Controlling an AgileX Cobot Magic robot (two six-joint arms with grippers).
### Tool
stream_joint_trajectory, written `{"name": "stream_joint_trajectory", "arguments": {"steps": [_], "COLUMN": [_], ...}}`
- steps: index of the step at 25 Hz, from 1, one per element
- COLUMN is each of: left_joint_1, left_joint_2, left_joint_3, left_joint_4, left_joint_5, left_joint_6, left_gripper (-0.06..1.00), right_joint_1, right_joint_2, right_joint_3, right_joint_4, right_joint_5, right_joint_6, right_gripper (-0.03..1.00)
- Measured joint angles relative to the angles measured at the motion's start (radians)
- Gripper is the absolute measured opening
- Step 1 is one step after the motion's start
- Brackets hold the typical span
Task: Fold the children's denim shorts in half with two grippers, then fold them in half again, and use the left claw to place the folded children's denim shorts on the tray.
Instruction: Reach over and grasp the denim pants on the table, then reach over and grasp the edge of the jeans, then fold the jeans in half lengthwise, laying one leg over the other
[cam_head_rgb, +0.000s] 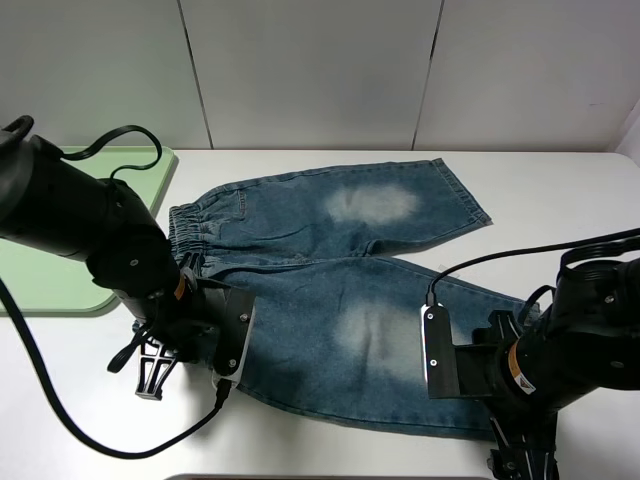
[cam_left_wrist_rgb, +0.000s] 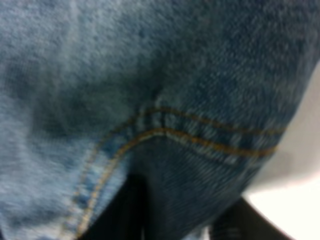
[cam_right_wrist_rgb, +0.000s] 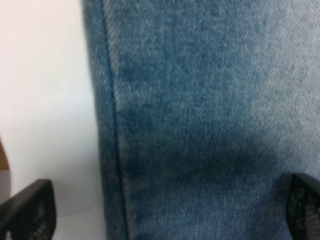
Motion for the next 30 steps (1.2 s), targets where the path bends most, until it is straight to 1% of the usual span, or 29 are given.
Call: {"name": "stream_joint_trajectory", "arguments": {"steps": [2,3,5,9,13,15,26,30], "left_joint_1": [0.000,0.000,0.000,0.000,0.000,0.000,0.000,0.000], "left_joint_2": [0.001,0.001,0.001,0.001,0.001,0.001,0.001,0.001], "left_joint_3": [0.000,0.000,0.000,0.000,0.000,0.000,0.000,0.000], "left_joint_4": [0.005,0.007,0.007,0.008,0.010,0.010,0.011,0.011], "left_joint_5": [-0.009,-0.010,-0.012,-0.012,-0.012,-0.012,-0.012,-0.009], "left_joint_6": [0.000,0.000,0.000,0.000,0.000,0.000,0.000,0.000], "left_gripper": [0.08,0.05,0.04,0.04,0.04,0.04,0.04,0.04], "right_joint_1": [0.000,0.000,0.000,0.000,0.000,0.000,0.000,0.000], "right_joint_2": [0.000,0.000,0.002,0.005,0.009,0.012,0.012,0.000], "right_joint_3": [0.000,0.000,0.001,0.001,0.002,0.002,0.002,0.002], "right_joint_4": [0.001,0.002,0.013,0.021,0.019,0.015,0.008,0.002], "right_joint_5": [0.000,0.000,0.000,-0.039,-0.061,-0.068,-0.069,-0.051], "right_joint_6": [0.000,0.000,0.000,0.003,0.004,0.005,0.007,0.008], "right_gripper": [0.70,0.68,0.62,0.37,0.07,-0.03,-0.03,-0.03]}}
